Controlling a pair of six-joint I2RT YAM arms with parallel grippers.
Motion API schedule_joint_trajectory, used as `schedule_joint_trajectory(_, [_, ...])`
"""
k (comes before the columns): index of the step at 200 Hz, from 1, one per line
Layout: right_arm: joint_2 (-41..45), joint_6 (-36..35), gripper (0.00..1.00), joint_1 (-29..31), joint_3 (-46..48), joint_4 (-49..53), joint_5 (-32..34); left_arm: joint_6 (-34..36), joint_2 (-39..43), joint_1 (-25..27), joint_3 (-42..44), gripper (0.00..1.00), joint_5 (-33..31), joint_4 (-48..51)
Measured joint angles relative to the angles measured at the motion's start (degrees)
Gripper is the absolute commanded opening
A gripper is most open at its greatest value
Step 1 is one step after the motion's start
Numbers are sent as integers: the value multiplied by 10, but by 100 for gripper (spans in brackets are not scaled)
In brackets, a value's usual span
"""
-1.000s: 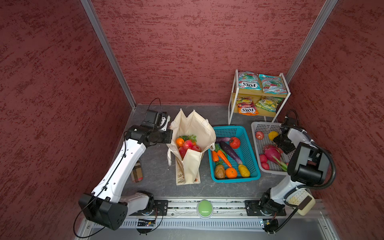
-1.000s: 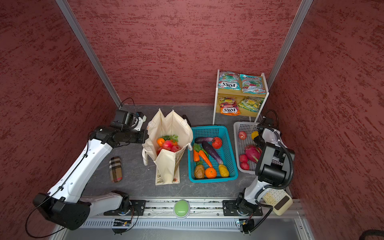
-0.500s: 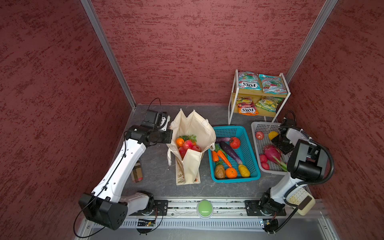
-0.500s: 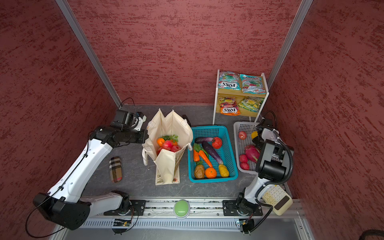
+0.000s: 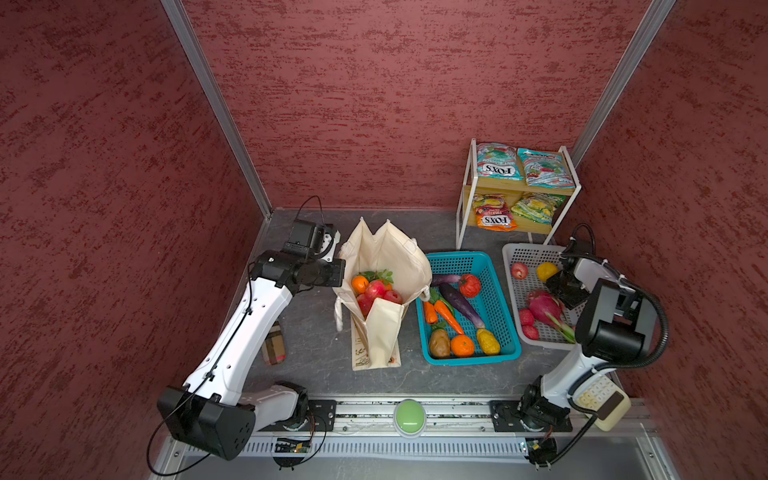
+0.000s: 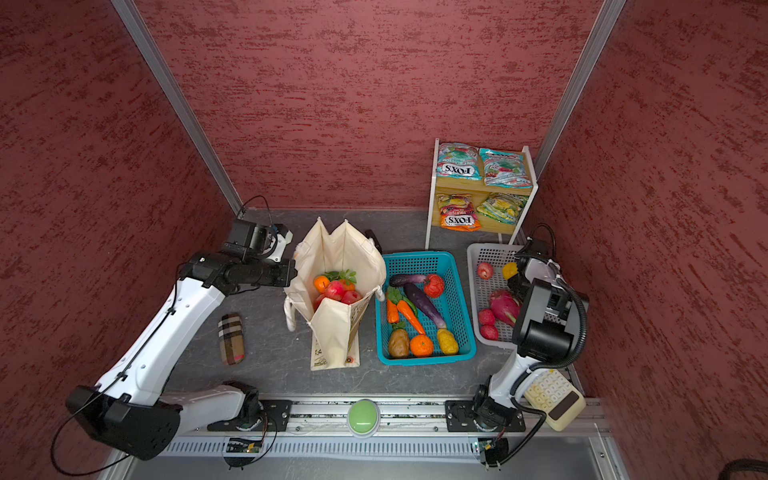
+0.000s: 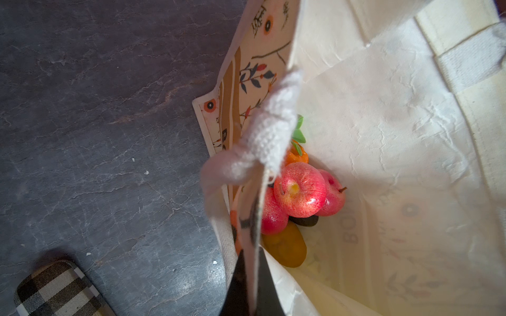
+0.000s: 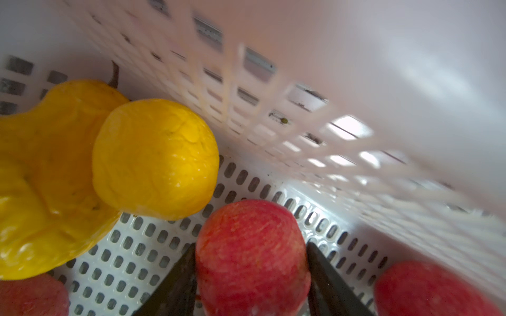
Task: Place the food into the grocery bag and tie it
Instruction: 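Lower the right gripper onto another red apple and grasp it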
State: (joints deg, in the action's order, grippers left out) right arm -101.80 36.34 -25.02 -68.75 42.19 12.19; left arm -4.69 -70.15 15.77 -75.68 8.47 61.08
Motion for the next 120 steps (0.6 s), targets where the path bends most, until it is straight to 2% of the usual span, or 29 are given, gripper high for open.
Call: schedule_joint_trajectory(120, [28, -1, 49, -2, 9, -1, -20, 0, 0, 0, 0, 0, 0, 0])
